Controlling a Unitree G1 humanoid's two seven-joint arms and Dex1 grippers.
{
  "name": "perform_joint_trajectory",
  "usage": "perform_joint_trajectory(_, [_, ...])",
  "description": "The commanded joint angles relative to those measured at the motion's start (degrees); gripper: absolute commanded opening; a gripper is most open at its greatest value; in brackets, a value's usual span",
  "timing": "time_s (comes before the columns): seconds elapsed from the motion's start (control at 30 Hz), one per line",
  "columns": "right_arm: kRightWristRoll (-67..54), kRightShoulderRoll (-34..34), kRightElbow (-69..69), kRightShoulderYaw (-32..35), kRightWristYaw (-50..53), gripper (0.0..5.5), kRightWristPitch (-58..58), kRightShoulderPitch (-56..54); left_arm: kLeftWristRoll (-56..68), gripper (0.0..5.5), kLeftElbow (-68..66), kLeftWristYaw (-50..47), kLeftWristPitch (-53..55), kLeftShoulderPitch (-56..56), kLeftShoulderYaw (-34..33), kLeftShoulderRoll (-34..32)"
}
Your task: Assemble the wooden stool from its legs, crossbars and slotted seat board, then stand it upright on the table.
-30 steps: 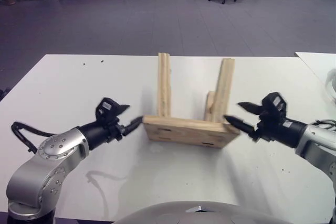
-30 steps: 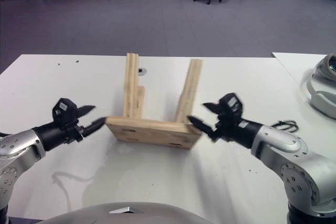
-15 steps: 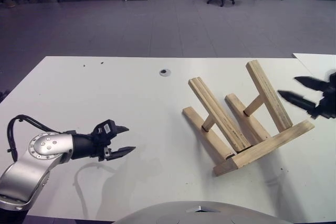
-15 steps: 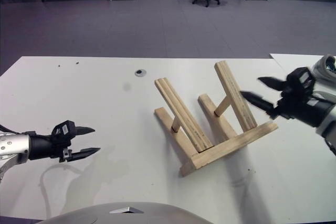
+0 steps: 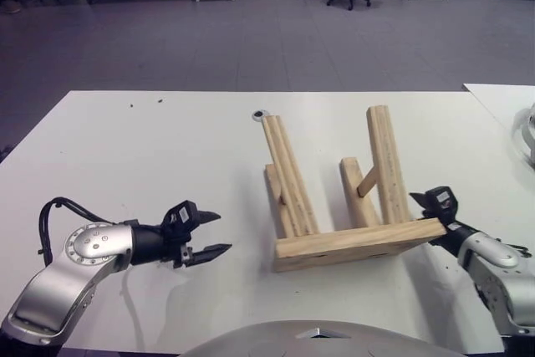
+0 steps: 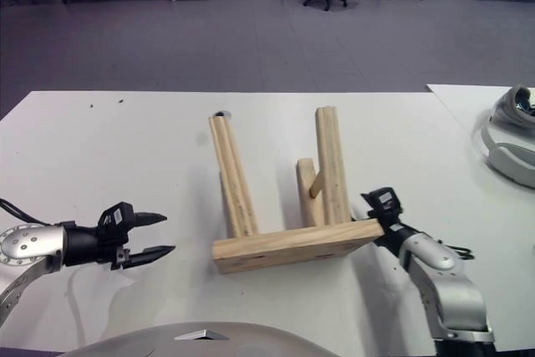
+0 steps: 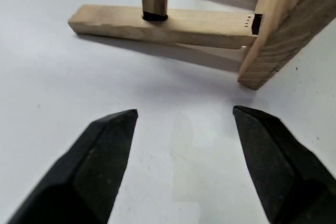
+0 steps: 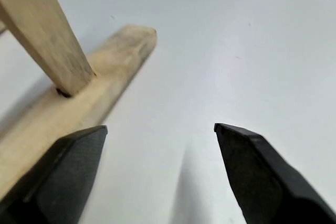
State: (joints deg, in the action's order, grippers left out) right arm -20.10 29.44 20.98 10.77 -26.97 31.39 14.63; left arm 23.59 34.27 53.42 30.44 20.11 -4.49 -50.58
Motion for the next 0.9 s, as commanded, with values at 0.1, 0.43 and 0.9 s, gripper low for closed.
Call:
perform_joint_trajectory(0.1, [-5.52,9.66,-2.8,12.15,-10.91,3.84,0.38,1.5,-5.11,3.37,1.22,3.66,-4.3,2.53,1.49,-5.45])
perform_joint_trajectory(0.43, [-5.03,31.62,-5.78,9.5,-49.79,3.84,-11.28,7.17,-2.89,3.37,5.22,0.46,0.85,-9.43,10.48,0.7])
perform_joint_trajectory(0.9, [-2.55,30.27,-3.87,-4.03,-49.46,2.72,-14.5,-4.12,0.31,3.01,5.4,3.46,2.68,-15.0,16.55,1.61])
